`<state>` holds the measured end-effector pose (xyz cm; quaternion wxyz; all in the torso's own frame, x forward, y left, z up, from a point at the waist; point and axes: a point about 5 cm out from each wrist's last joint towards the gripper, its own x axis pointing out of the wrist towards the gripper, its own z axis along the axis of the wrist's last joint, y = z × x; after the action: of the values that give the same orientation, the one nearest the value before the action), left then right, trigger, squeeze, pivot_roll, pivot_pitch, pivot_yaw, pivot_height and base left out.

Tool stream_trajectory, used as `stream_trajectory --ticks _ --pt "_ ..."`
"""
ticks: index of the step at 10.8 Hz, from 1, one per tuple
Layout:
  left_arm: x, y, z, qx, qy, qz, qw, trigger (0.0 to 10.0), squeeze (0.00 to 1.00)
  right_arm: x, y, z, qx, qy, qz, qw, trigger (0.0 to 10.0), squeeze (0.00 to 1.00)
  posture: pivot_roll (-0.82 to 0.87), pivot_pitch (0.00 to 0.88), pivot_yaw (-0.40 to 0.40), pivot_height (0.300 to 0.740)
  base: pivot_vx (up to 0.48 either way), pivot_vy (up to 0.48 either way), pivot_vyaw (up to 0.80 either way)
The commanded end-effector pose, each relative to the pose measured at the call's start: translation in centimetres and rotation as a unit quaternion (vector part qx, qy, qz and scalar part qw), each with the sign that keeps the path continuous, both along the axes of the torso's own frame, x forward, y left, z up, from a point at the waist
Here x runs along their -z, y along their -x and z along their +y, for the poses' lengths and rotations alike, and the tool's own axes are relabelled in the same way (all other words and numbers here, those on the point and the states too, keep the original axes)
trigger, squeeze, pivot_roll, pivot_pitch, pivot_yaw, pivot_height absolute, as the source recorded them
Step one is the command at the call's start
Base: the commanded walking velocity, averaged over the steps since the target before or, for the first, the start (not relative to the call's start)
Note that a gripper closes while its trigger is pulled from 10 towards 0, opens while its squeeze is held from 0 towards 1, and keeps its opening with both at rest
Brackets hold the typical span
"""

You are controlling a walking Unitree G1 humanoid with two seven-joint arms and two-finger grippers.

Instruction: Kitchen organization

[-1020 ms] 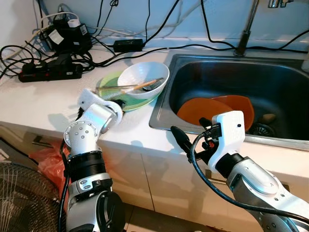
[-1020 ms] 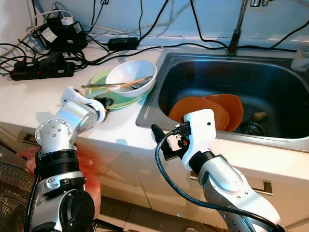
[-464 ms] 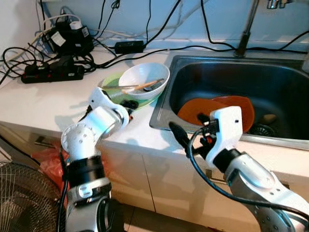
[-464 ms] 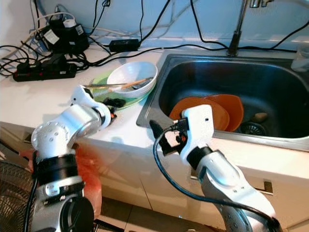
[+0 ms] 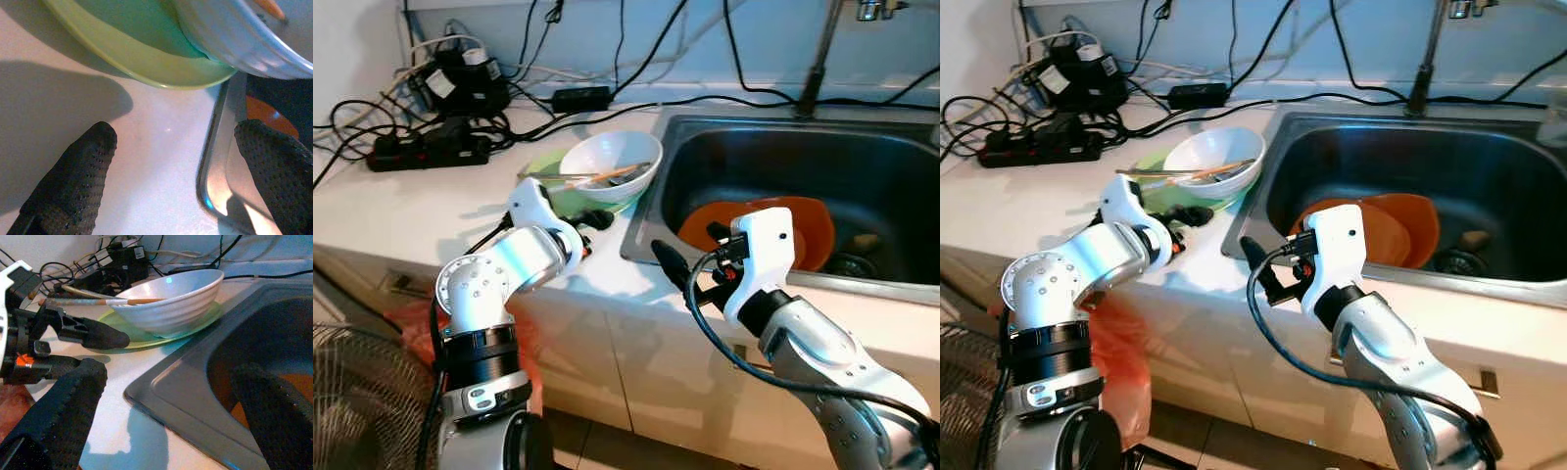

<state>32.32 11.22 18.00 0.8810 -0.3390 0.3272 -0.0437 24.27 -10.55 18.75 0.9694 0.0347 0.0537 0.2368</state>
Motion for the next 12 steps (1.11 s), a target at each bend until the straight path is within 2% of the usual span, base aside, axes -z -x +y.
stream_trajectory --ticks 1,7,9,12 --pt "2.1 0.6 -0.3 0.026 -0.025 0.040 0.999 10.0 1.00 -0.4 -0.3 0.5 -0.010 -0.004 -0.013 1.000 10.0 0.00 -0.13 0.000 0.134 0.740 0.000 0.000 0.00" --pt "3.2 0.3 -0.8 0.082 -0.087 -0.006 0.993 10.0 1.00 -0.4 -1.5 0.6 -0.015 -0.002 -0.033 0.999 10.0 0.00 -0.12 0.000 0.142 0.740 0.000 0.000 0.00" --pt "3.2 -0.4 -1.0 0.095 -0.129 -0.049 0.986 10.0 1.00 -0.4 -1.7 0.6 -0.014 -0.003 -0.039 0.999 10.0 0.00 -0.11 0.000 0.141 0.740 0.000 0.000 0.00" --pt "3.3 -0.3 -1.5 0.107 -0.123 -0.055 0.985 10.0 1.00 -0.5 -2.0 0.7 -0.019 -0.001 -0.045 0.999 10.0 0.00 -0.10 0.000 0.131 0.740 0.000 0.000 0.00"
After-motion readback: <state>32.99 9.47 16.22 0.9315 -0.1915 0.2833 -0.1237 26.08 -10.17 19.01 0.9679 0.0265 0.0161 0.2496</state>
